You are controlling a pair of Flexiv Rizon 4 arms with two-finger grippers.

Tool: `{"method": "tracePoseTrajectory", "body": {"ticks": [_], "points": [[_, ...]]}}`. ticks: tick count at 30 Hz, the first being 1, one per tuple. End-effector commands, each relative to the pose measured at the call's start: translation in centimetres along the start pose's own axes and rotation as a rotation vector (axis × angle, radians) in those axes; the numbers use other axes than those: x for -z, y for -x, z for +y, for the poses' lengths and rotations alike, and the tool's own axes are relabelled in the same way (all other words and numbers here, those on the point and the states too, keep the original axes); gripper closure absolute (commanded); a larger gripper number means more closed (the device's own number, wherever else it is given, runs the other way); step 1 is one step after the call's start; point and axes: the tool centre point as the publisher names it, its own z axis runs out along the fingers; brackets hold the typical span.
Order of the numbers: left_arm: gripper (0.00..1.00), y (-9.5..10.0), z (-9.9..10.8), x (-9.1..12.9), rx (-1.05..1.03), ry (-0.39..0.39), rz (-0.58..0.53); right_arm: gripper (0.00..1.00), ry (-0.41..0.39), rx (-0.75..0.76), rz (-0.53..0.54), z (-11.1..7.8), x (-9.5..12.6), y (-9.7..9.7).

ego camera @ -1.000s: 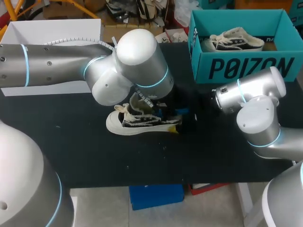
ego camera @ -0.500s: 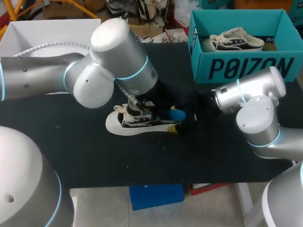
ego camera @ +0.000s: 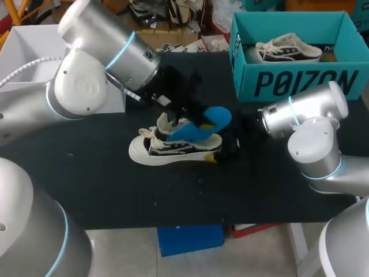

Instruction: Take the shoe out of the shoebox, open the shoe tongue, remove and reinsert the insole, then place the shoe into the shoebox

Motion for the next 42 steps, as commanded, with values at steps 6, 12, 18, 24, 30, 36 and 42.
{"method": "tracePoseTrajectory", "body": {"ticks": [6,12,18,24,30,36,42], "points": [[1.00,0.4,-3.5,5.6,0.006,-0.244,0.103,1.00,-0.002,-0.002,-0.001,0.0,-0.1,0.0],[1.00,0.4,-3.5,5.6,0.006,-0.244,0.103,1.00,-0.002,-0.002,-0.001,0.0,-0.1,0.0],[1.00,0.4,-3.5,5.6,0.006,-0.244,0.103,1.00,-0.002,-0.002,-0.001,0.0,-0.1,0.0],[1.00,0.4,-3.5,5.6,0.006,-0.244,0.103,1.00,-0.002,-0.002,-0.001,0.0,-0.1,0.0],[1.00,0.3,-4.2,6.0,0.164,-0.441,0.089,1.00,-0.002,-0.002,-0.001,0.0,-0.1,0.0],[1.00,0.8,-6.7,8.2,0.271,-0.580,0.067,1.00,-0.002,-0.002,-0.001,0.0,-0.1,0.0],[1.00,0.9,-10.3,11.7,0.309,-0.657,0.052,1.00,-0.002,-0.002,-0.001,0.0,-0.1,0.0]]}}
